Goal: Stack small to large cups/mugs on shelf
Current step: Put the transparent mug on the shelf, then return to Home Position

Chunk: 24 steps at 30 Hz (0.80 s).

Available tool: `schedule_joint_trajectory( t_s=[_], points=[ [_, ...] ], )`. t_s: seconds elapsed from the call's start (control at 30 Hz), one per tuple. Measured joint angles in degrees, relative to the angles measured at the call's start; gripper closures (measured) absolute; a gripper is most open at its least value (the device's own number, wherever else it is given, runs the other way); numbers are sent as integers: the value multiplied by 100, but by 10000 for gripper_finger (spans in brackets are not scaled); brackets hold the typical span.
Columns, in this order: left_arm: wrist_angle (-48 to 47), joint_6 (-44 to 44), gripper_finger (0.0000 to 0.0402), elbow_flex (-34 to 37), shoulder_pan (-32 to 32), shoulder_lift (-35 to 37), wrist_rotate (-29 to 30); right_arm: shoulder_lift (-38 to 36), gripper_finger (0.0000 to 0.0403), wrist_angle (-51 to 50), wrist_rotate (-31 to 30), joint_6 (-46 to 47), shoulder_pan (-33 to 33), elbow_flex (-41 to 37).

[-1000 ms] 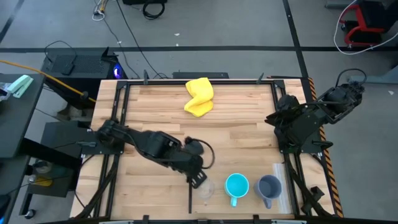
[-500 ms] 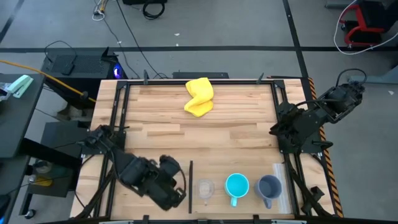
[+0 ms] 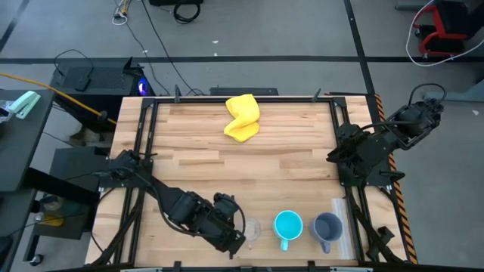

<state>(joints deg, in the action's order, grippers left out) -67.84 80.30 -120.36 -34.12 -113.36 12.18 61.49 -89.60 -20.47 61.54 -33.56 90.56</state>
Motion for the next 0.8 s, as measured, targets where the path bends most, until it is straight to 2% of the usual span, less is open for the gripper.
schedule_joint_trajectory(
  t_s=[0.2, 0.47, 0.8],
  points=[
    [276, -196, 379, -4, 74, -54, -83, 0, 312, -2, 0, -23, 0, 0],
    [532, -425, 395, -6, 215, -96, -216, 0, 312, -2, 0, -66, 0, 0],
    [22, -456, 374, -6, 218, -74, -165, -2, 312, 184, 50, 7, 0, 0]
  ],
)
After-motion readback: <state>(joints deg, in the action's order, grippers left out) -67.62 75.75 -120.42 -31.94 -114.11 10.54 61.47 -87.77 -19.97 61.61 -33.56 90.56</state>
